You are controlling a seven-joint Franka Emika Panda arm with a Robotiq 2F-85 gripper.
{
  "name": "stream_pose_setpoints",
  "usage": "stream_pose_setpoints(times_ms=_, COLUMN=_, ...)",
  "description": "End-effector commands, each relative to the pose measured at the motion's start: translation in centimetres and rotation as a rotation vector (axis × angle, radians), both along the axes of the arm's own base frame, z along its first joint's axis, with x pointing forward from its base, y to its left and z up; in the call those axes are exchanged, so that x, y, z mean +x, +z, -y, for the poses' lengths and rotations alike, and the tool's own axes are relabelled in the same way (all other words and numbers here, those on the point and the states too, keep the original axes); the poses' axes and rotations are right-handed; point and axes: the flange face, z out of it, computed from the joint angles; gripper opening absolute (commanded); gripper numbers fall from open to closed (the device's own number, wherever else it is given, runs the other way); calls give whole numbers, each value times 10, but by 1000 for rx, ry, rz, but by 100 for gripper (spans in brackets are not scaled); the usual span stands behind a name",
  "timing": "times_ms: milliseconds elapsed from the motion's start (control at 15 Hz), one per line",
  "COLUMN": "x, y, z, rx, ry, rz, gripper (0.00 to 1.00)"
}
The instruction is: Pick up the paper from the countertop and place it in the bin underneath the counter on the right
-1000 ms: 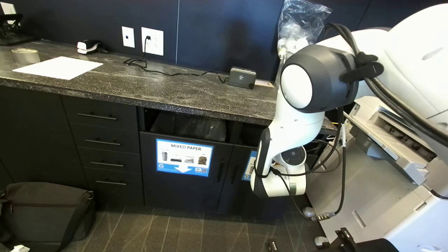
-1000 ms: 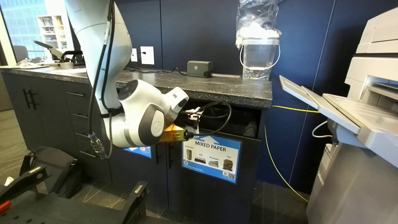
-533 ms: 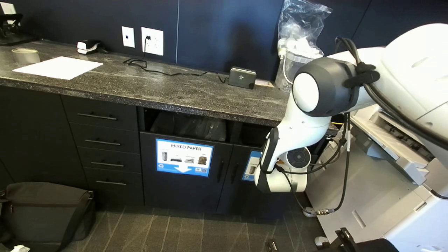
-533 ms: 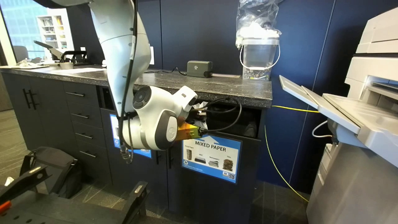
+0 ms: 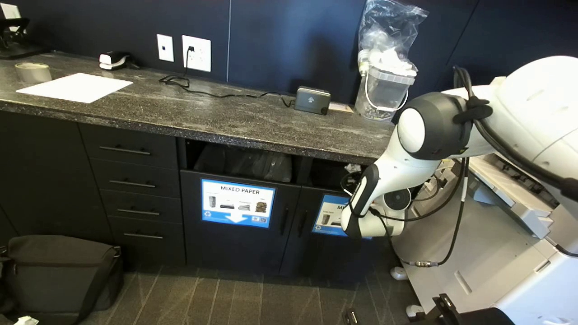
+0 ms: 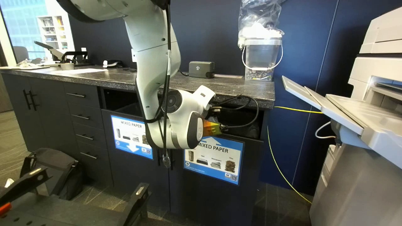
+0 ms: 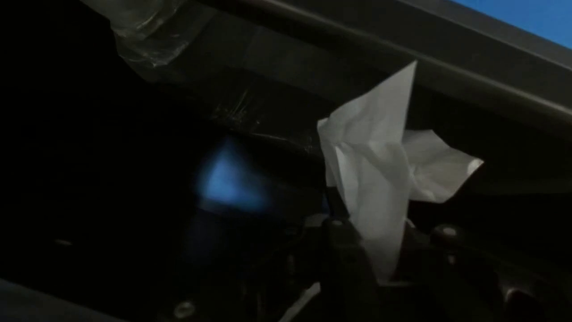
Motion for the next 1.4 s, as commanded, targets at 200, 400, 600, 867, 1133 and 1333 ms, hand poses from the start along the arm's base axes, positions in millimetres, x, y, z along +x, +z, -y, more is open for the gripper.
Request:
stream_pose_setpoints(times_ms=200, x=35, y=-13, z=18, rx=20, ry=74, rz=73, gripper=11)
stream_pose_setpoints(times_ms=400, x=42, y=-20, z=20, rx=32, ry=91, rz=78, gripper=11)
stream_pose_setpoints(times_ms=600, x=48, y=-24, z=21, rx=42, ry=98, rz=86, gripper=11)
stream_pose_setpoints(times_ms=867, x=54, y=-28, z=22, rx=63, ry=104, rz=81, gripper=10)
stream_pose_setpoints(times_ms=1133, x=60, y=-31, z=21, rx=74, ry=104, rz=49, gripper=48)
stream_pose_setpoints(times_ms=1333, x=59, y=-33, z=22, rx=81, ry=103, rz=50, gripper=71)
